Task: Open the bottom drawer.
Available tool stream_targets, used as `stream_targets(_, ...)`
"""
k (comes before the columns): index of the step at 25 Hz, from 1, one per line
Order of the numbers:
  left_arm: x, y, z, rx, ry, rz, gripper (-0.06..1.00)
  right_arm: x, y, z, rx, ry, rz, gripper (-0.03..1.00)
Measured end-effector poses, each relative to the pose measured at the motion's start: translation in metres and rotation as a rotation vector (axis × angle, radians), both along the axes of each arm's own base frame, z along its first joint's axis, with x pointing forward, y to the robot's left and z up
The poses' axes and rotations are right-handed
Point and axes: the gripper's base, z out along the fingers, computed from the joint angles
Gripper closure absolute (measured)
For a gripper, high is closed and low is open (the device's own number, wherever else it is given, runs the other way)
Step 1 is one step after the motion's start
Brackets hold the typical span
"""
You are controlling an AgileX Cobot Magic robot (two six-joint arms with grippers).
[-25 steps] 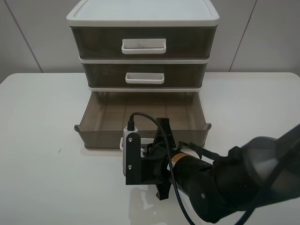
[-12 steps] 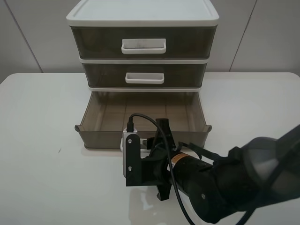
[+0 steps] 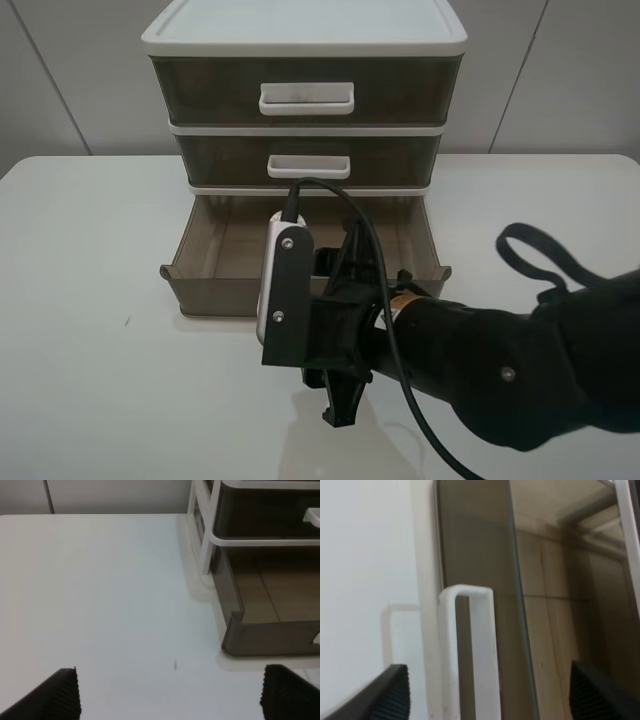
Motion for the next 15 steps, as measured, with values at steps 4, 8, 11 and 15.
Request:
stream_targets(4,0.000,0.000,0.000,0.000,0.000,0.000,0.20,-0.007,-0.008,0.033,0.134,0.054,-0.039,0.31)
stream_targets(8,0.000,0.000,0.000,0.000,0.000,0.000,0.20,-0.006,-0.022,0.063,0.308,0.060,-0.210,0.26)
stream_targets(11,0.000,0.000,0.000,0.000,0.000,0.000,0.20,0.000,-0.039,0.080,0.380,0.028,-0.337,0.20)
stream_targets(15,0.000,0.000,0.000,0.000,0.000,0.000,0.20,0.001,-0.051,0.097,0.371,-0.060,-0.318,0.19)
